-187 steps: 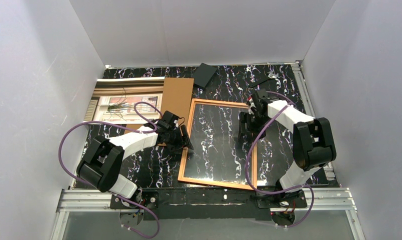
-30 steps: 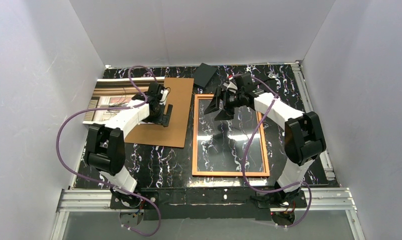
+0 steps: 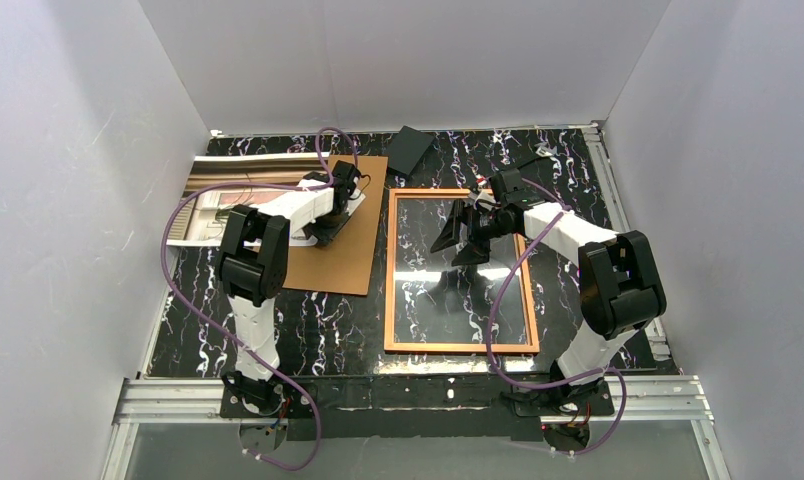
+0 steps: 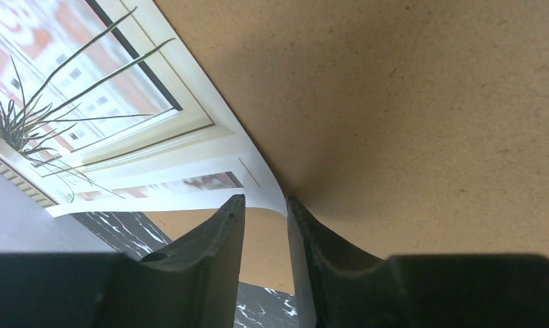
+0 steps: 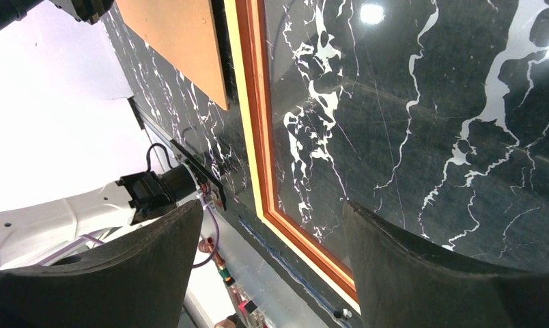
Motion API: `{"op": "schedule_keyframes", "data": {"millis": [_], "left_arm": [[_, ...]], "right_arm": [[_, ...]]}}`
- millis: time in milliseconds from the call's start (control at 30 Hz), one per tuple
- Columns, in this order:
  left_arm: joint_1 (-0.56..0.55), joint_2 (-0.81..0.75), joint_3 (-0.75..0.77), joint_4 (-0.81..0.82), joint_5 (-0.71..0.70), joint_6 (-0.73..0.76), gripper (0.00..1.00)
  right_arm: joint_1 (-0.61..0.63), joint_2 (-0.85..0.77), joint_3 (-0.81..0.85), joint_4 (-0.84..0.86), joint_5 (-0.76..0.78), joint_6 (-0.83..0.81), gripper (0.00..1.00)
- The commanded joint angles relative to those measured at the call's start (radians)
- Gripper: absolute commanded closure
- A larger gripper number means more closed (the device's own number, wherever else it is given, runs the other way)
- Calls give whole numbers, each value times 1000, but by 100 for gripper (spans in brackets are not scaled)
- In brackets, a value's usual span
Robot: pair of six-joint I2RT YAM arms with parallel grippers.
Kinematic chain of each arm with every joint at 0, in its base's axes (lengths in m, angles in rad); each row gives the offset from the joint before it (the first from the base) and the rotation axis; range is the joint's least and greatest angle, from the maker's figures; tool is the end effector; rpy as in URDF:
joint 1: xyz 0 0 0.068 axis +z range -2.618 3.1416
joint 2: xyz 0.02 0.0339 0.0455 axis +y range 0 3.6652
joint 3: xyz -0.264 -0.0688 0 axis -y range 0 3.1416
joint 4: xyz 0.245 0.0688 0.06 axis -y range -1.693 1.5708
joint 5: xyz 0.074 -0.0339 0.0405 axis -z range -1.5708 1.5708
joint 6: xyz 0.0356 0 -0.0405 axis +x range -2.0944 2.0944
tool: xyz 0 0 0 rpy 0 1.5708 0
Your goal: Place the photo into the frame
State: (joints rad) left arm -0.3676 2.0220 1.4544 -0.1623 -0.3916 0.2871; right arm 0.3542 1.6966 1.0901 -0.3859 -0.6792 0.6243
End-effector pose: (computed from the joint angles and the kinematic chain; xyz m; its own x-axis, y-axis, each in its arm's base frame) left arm 0.4282 -0.1503 0.1987 -0.5779 0.5030 -0.6427 0.2402 0.8574 0.4551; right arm 0.3151 0.1404 0.1999 -0.9832 0.1213 -0.1361 -0.0212 0.6652 0.7463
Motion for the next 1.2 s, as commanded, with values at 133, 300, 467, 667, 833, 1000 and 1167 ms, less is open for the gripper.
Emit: {"op": "schedule_keyframes", "data": {"millis": [133,300,467,667,833,1000,1167], "left_arm": [[-1,8,18,-97,-26,28,88],[-1,-14,9,-108,-24,21,100],[-1,-86,-12,-113,-6,6,100],[-17,-246,-64,-142,46,-64,100],[-67,-381,-111,-186,89,-135,100],[-168,-493,-144,-222,96,-208,100],[-314,-562,-172,-253,51,-308,100]], "right_arm": [[-2,-26,-1,22,-29,-15,18],[-2,-29,0,19,-29,-19,18],[-2,-35,-3,12,-27,-25,19],[-1,-57,-10,-1,-16,-33,19],[-3,-84,-19,-17,0,-42,19],[-13,-130,-46,-33,2,-46,18],[-55,-206,-88,-53,-2,-54,13]]}}
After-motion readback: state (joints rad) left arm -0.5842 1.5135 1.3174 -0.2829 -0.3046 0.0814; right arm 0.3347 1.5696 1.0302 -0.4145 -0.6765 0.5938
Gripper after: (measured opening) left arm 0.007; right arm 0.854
